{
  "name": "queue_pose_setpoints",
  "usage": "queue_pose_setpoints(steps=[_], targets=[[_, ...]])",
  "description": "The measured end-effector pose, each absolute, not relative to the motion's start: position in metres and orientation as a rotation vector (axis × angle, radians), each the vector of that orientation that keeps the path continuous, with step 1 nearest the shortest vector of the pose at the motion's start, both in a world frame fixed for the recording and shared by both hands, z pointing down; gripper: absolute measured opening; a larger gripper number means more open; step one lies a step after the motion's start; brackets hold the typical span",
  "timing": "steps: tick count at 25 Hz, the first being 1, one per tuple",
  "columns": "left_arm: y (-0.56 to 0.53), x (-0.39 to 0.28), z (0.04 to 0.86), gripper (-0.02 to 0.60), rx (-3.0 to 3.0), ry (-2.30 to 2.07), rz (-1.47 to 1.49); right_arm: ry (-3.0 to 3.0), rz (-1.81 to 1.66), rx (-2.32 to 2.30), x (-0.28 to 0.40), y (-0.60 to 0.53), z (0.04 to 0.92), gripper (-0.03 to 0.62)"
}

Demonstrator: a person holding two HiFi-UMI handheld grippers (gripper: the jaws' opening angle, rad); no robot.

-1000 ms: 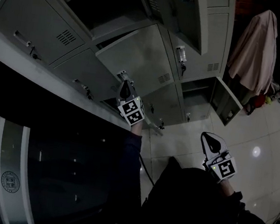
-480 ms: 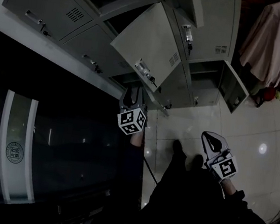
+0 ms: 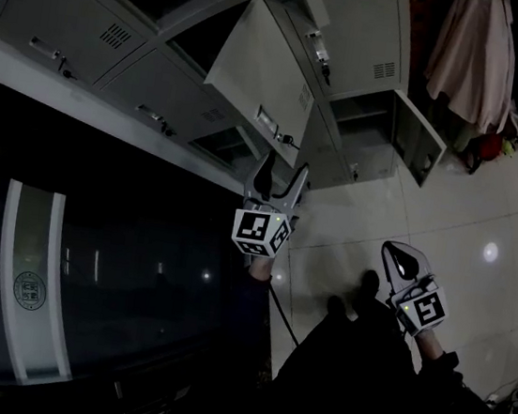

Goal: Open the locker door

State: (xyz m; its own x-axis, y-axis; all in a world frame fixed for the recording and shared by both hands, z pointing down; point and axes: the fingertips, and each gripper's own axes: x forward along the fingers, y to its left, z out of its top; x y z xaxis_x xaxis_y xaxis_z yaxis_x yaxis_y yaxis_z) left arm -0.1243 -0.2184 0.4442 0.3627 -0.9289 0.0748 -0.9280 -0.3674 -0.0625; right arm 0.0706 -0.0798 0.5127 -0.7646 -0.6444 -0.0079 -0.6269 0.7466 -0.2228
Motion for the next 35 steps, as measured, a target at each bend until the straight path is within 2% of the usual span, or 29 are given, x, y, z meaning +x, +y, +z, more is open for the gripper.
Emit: queue_pose_setpoints(steps=[5,9,12,20,25,35], targets=[[-0.109,-0.073,0.466,0.28,-2.731,1.747,-0.05,2.875,-0.278,-0.985,0.058,-0.054,0.509,-0.008],[-0.003,-0.055,0.526,0.232,-2.852,1.818,-0.011,2.93,-0.262,-0.901,0.04,-0.006,0.518,-0.008],[0.08,-0.045,0.554,0.233,-2.938,1.845,0.008,2.951,-0.209,-0.872,0.031,0.053,0.517,-0.008],[0.268,-0.026,0.549,0.229,-2.949,1.834,0.024,2.99,-0.14,-0.9,0.037,0.233,0.506,-0.008],[0.321,-0.038,0.544,0.221,-2.9,1.905,0.071,3.042,-0.134,-0.892,0.044,0.284,0.51,-0.008],[0.346,-0.027,0.545,0.209,-2.911,1.874,0.096,3.088,-0.132,-0.824,0.048,0.32,0.506,-0.008]])
